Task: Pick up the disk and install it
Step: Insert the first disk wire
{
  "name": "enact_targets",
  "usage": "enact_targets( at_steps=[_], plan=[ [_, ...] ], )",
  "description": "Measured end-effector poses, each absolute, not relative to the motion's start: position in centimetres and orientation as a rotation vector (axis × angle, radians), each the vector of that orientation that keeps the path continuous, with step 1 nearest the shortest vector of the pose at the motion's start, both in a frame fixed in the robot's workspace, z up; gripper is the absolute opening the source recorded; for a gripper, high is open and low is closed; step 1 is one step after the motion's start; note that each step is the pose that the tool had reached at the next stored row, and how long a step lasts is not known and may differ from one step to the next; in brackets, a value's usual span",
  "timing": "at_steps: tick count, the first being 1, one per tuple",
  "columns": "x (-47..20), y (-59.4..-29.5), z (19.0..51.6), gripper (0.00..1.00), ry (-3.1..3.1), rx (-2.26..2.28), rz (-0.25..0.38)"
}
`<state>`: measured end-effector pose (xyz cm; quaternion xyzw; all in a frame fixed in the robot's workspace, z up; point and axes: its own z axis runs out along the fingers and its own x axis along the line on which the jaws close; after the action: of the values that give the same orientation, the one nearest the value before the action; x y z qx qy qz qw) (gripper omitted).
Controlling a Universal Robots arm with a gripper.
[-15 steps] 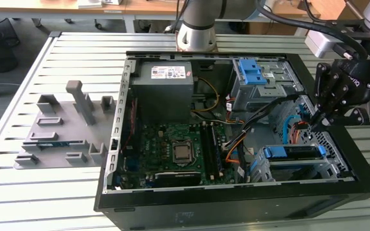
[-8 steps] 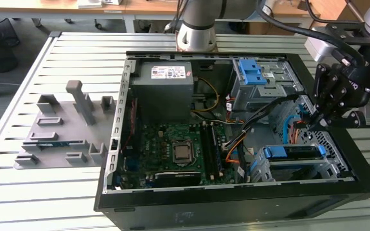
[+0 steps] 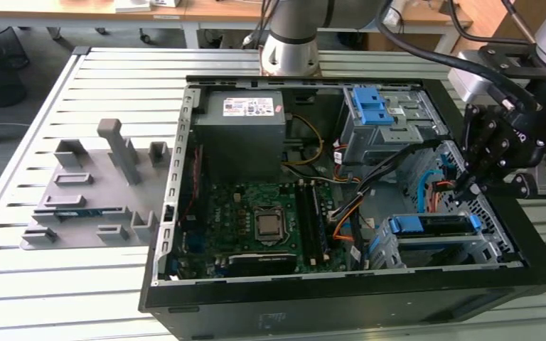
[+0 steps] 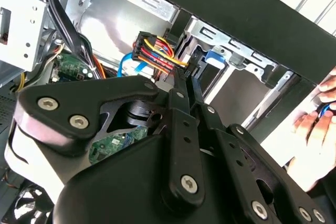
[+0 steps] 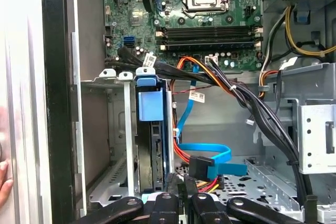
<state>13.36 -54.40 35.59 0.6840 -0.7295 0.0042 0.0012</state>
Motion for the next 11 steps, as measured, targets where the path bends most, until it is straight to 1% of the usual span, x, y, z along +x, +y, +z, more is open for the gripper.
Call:
enact_targets(
  at_steps=[11],
  plan=[
    [12.92, -54.95, 34.8, 0.16, -2.283, 2.146, 0.003]
  ],
)
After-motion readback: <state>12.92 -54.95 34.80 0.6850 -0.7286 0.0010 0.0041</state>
